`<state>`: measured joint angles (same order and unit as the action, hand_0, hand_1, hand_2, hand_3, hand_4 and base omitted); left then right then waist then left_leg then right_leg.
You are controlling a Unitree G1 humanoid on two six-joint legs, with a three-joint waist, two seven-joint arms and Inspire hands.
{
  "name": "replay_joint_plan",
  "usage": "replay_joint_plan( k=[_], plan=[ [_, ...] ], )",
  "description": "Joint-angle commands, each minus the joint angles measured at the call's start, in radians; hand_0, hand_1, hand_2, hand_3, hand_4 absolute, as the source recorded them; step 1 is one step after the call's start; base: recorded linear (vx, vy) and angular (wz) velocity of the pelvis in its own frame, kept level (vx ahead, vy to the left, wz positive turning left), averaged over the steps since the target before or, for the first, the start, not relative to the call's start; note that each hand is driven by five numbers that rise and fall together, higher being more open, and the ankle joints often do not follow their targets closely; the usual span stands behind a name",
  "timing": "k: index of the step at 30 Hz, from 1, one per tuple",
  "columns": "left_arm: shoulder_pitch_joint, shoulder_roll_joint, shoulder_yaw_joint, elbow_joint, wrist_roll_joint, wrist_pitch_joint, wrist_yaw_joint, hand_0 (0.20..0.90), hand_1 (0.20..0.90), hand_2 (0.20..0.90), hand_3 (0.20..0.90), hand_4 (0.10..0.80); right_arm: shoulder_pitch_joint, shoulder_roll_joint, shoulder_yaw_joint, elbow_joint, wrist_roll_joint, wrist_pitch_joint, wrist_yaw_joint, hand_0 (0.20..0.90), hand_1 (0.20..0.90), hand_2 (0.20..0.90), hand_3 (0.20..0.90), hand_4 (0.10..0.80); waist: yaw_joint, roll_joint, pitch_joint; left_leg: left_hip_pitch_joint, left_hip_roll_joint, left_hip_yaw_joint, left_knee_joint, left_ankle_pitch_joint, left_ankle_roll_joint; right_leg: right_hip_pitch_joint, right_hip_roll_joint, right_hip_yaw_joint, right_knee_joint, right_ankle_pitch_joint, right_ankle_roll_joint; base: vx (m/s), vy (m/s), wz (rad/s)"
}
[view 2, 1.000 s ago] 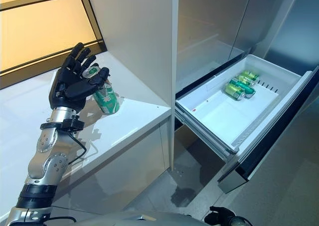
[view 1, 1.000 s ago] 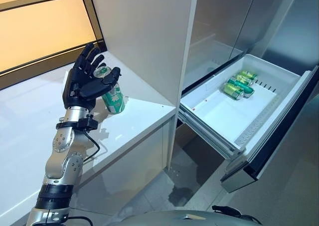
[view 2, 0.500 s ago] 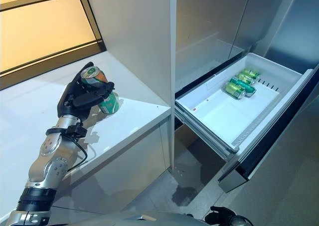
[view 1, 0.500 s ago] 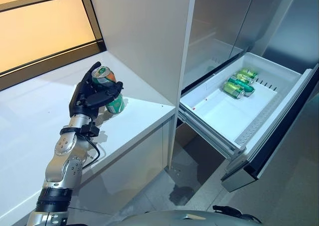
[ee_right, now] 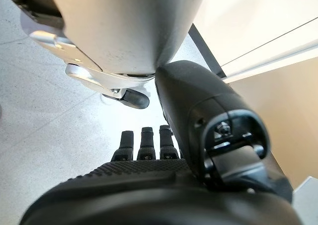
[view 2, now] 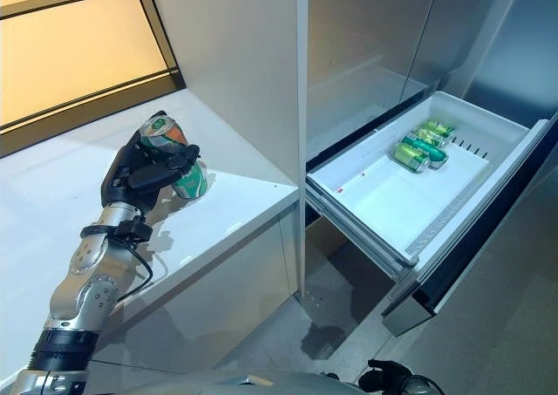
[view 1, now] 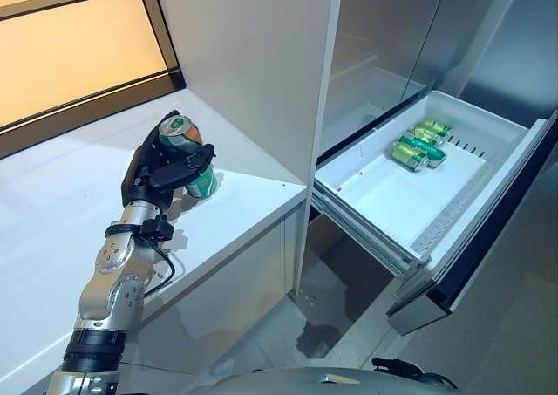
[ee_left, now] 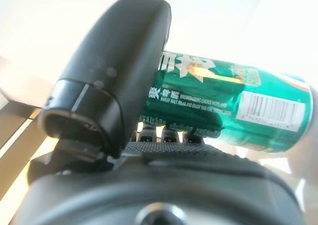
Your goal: Put drinks into fridge and close the fridge
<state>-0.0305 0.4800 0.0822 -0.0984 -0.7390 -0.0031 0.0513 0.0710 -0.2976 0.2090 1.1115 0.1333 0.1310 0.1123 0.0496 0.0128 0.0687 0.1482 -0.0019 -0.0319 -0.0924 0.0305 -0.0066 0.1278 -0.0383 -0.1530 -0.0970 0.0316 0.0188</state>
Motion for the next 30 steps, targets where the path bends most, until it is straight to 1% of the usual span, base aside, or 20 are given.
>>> replay_joint_plan(
  k=[1,7,9,15,19,25,30],
  plan=[
    [-0.1,0.021,0.063,-0.069,-0.01,-0.165,-0.015,0.3,0.3,0.3,0.2,0.1,-0.019,0.023,0.024,-0.008,-0.014,-0.004,0.029,0.9,0.9,0.9,0.9,0.8,-0.003,-0.017,-0.016,-0.012,-0.02,-0.01,0.005,-0.09,-0.007,0.02,-0.024,-0.001,0.01,-0.051,0.074,0.0,0.0,0.0],
    [-0.103,0.006,0.063,-0.07,-0.018,-0.195,-0.028,0.3,0.3,0.3,0.2,0.1,-0.014,0.025,0.025,-0.001,-0.018,-0.013,0.033,0.9,0.9,0.9,0.9,0.8,-0.006,-0.02,-0.017,-0.009,-0.02,-0.011,0.005,-0.093,-0.007,0.022,-0.023,0.001,0.01,-0.052,0.073,0.0,0.0,0.0],
    [-0.103,0.002,0.061,-0.066,-0.018,-0.217,-0.028,0.3,0.3,0.3,0.2,0.1,-0.012,0.026,0.026,-0.003,-0.021,-0.013,0.033,0.9,0.9,0.9,0.9,0.8,-0.007,-0.021,-0.017,-0.007,-0.02,-0.01,0.005,-0.093,-0.007,0.023,-0.023,0.002,0.01,-0.052,0.073,0.0,0.0,0.0],
    [-0.105,-0.005,0.059,-0.073,-0.017,-0.222,-0.045,0.3,0.3,0.3,0.2,0.1,-0.011,0.025,0.025,-0.003,-0.025,-0.014,0.037,0.9,0.9,0.9,0.9,0.8,-0.008,-0.022,-0.019,-0.007,-0.02,-0.011,0.005,-0.094,-0.007,0.024,-0.022,0.002,0.01,-0.052,0.072,0.0,0.0,0.0],
    [-0.107,-0.001,0.055,-0.073,-0.02,-0.241,-0.053,0.3,0.3,0.3,0.2,0.1,-0.011,0.021,0.026,-0.008,-0.031,-0.016,0.037,0.9,0.9,0.9,0.9,0.8,-0.009,-0.022,-0.018,-0.005,-0.019,-0.011,0.005,-0.094,-0.007,0.025,-0.022,0.002,0.01,-0.052,0.072,0.0,0.0,0.0],
    [-0.124,0.009,0.049,-0.09,-0.023,-0.258,-0.056,0.3,0.3,0.3,0.2,0.1,-0.016,0.009,0.064,-0.024,-0.141,-0.049,0.065,0.9,0.9,0.9,0.9,0.8,-0.007,-0.022,-0.02,-0.005,-0.019,-0.014,0.005,-0.094,-0.009,0.025,-0.022,0.0,0.01,-0.053,0.072,0.0,0.0,0.0],
    [-0.134,0.011,0.022,-0.106,-0.021,-0.243,-0.07,0.3,0.3,0.3,0.2,0.1,-0.032,-0.009,0.142,-0.125,-0.239,-0.072,0.107,0.9,0.9,0.9,0.9,0.8,-0.003,-0.023,-0.02,-0.007,-0.02,-0.021,0.005,-0.091,-0.01,0.026,-0.024,-0.004,0.01,-0.053,0.072,0.0,0.0,0.0]
  ],
)
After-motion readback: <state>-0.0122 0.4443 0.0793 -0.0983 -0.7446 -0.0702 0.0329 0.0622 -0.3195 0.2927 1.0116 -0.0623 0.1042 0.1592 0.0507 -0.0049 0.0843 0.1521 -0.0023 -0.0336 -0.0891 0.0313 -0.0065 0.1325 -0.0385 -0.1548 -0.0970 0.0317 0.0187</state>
